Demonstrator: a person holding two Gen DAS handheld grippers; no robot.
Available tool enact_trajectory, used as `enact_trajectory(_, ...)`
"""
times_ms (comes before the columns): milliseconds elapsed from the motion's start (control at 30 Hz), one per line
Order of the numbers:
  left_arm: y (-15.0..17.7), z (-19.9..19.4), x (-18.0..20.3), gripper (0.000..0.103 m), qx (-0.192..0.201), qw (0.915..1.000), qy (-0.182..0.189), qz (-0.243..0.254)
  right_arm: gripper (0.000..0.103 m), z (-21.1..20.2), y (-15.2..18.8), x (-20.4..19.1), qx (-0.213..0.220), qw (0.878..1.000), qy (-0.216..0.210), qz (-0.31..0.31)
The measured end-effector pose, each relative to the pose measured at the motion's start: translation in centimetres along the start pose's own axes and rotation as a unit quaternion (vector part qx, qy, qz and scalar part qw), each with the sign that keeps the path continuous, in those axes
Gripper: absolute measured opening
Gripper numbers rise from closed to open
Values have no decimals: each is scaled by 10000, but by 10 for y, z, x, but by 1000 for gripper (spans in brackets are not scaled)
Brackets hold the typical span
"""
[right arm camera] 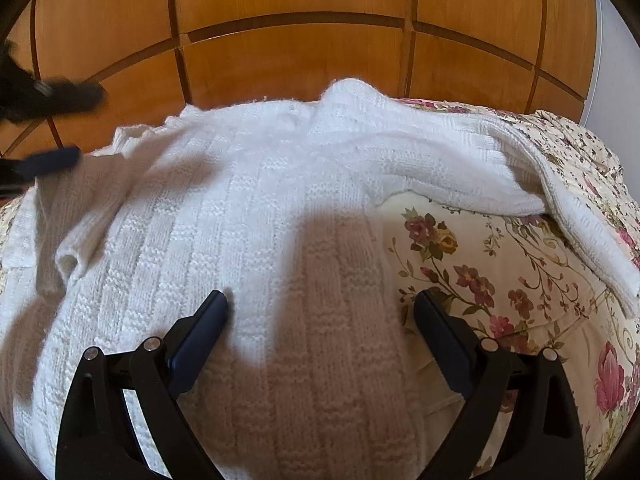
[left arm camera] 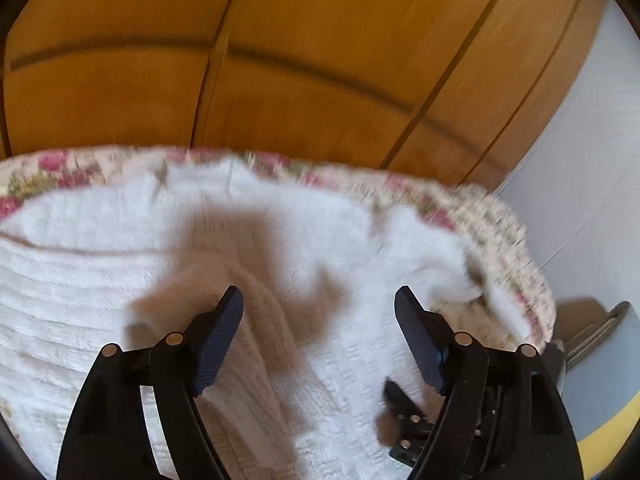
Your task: Fold small clothes
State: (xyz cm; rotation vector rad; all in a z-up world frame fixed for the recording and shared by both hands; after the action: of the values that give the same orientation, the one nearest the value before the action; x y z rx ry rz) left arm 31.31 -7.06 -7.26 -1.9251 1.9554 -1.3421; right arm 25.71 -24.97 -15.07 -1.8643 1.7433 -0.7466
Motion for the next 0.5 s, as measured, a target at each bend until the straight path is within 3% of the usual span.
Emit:
enact_trajectory(100,0,-23,-8,77,358,9991,-184,121,94,0,0,0,-4,10000,2,-3)
enact_trajectory(167,0,-41,-24,80,728,9960,-511,113,94,0,0,0,-5,10000,2,-3)
enact_trajectory(333,16,-85,-91,84,1586,9742,-1436,-722,94,0,0,-1,-9,10000,13,-11)
enact_trajectory(400,26,-88,-109,84,1622,9686,-1658,-899,94,0,0,-1,-8,10000,13,-11)
enact_trajectory(500,52,-79,-138,84,1277,9599,-2277,-1019,94,0,0,-1,-5,10000,7,-5)
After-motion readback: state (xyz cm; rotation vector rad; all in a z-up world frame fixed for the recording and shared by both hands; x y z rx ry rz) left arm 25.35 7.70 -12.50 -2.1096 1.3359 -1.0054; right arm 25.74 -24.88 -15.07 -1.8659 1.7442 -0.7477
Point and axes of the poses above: each gripper's, at about its wrist camera, not at the fingertips, and z roughly the way its jaws point, x to its right, y to its underside, the point moved 4 cm from there along z, roughly the way its jaws point, and after that the axes turned 8 degrees about -z, right-handed, at the moved point
